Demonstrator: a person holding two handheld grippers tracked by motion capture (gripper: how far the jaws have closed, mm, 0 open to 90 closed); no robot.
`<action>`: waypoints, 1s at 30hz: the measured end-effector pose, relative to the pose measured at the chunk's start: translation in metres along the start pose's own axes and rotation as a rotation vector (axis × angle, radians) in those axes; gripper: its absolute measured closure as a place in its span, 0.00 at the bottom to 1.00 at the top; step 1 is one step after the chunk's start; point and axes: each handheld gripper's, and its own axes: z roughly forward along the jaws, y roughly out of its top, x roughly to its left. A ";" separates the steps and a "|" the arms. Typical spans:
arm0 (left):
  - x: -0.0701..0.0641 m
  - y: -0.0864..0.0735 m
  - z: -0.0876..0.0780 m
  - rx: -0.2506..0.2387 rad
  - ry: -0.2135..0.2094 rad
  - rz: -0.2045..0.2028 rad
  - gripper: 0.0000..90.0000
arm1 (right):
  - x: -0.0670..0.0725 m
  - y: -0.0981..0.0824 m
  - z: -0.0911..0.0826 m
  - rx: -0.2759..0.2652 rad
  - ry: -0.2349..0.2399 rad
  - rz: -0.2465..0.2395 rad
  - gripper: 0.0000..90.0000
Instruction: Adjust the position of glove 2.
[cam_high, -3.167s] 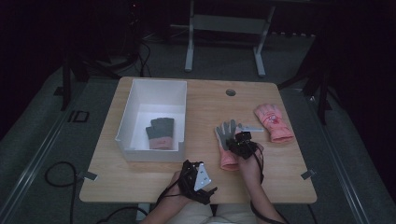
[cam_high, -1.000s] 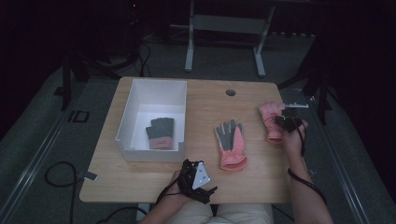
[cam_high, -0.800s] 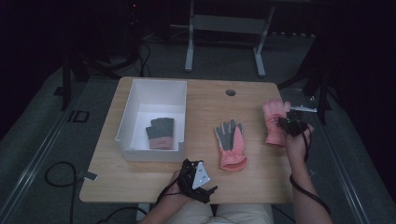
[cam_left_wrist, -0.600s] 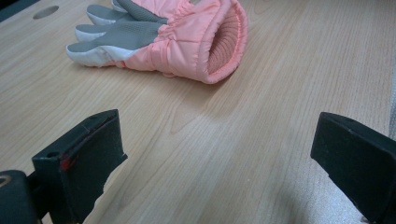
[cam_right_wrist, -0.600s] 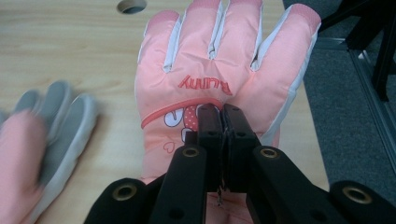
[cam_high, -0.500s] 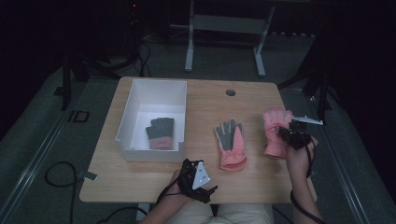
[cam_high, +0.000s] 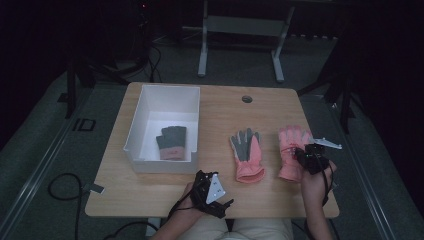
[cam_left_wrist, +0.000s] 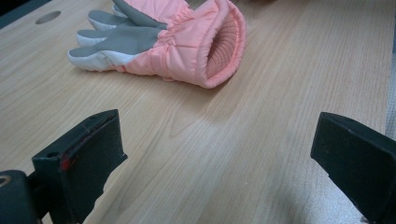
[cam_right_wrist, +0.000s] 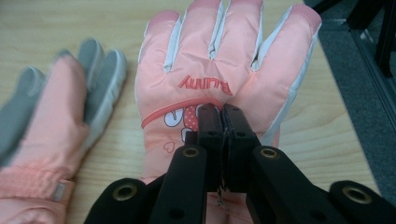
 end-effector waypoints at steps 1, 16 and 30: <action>0.000 0.000 0.000 0.000 0.001 0.001 0.02 | 0.000 -0.002 0.004 0.010 -0.004 -0.007 0.97; 0.000 -0.001 -0.001 -0.001 0.000 -0.001 0.02 | -0.004 -0.012 0.039 0.057 0.027 -0.057 0.91; 0.000 0.000 -0.001 0.000 0.002 0.000 0.02 | -0.023 -0.008 0.025 0.053 0.167 -0.229 0.75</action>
